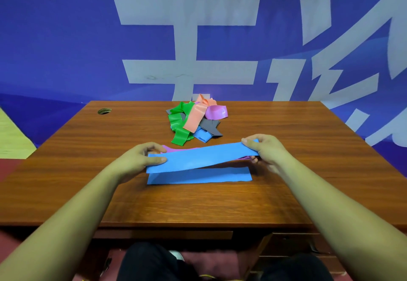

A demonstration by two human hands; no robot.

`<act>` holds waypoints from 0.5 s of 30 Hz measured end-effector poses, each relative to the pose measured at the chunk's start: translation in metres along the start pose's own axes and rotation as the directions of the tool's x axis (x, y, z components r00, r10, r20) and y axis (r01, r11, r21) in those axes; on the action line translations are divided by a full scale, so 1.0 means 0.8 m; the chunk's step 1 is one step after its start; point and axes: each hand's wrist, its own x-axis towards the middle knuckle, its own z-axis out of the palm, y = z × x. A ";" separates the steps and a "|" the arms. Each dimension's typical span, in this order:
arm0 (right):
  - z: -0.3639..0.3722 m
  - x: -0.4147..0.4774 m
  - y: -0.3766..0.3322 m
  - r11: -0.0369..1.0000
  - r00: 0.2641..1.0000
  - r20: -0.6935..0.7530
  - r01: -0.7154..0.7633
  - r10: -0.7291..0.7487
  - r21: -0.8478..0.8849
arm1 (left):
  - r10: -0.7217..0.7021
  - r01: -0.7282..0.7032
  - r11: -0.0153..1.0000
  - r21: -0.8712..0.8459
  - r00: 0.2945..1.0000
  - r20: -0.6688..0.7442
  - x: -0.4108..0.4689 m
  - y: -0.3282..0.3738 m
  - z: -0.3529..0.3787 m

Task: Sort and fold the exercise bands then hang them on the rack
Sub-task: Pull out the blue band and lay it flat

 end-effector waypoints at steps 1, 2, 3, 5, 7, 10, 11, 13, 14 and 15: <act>0.000 0.000 0.003 1.000 1.000 -0.003 0.001 -0.001 0.000 | -0.019 0.018 1.000 -0.020 0.999 -0.039 -0.001 -0.003 0.000; 0.001 0.000 0.007 1.000 1.000 -0.005 0.003 -0.003 0.007 | -0.034 0.033 0.999 -0.028 0.997 -0.065 -0.001 -0.006 0.000; 0.001 -0.001 0.009 1.000 1.000 0.001 0.004 -0.004 0.018 | -0.038 0.037 0.999 -0.018 0.996 -0.084 -0.003 -0.009 0.000; 0.003 -0.003 0.014 0.999 0.999 0.042 -0.005 0.003 0.049 | -0.007 0.015 0.998 0.060 0.990 -0.139 -0.004 -0.016 -0.003; 0.006 -0.005 0.017 0.998 0.995 0.101 -0.022 0.016 0.058 | 0.041 -0.013 0.989 0.145 0.980 -0.193 -0.003 -0.021 -0.005; 0.011 -0.009 0.021 0.998 0.979 0.201 -0.051 0.042 0.043 | 0.044 -0.013 0.992 0.126 0.969 -0.245 -0.005 -0.026 0.000; 0.011 -0.009 0.024 0.999 0.977 0.211 -0.042 0.038 0.013 | 0.040 -0.011 0.994 0.110 0.962 -0.268 -0.006 -0.028 0.002; 0.010 -0.012 0.030 0.997 0.984 0.176 0.003 0.010 -0.078 | 0.022 0.002 0.997 0.081 0.955 -0.296 -0.007 -0.034 0.004; 0.009 -0.013 0.032 0.993 0.990 0.138 0.023 -0.007 -0.116 | 0.006 0.013 0.998 0.066 0.959 -0.282 -0.008 -0.038 0.004; 0.009 -0.014 0.034 0.990 0.995 0.101 0.035 -0.021 -0.139 | -0.018 0.032 0.998 0.052 0.967 -0.252 -0.009 -0.041 0.003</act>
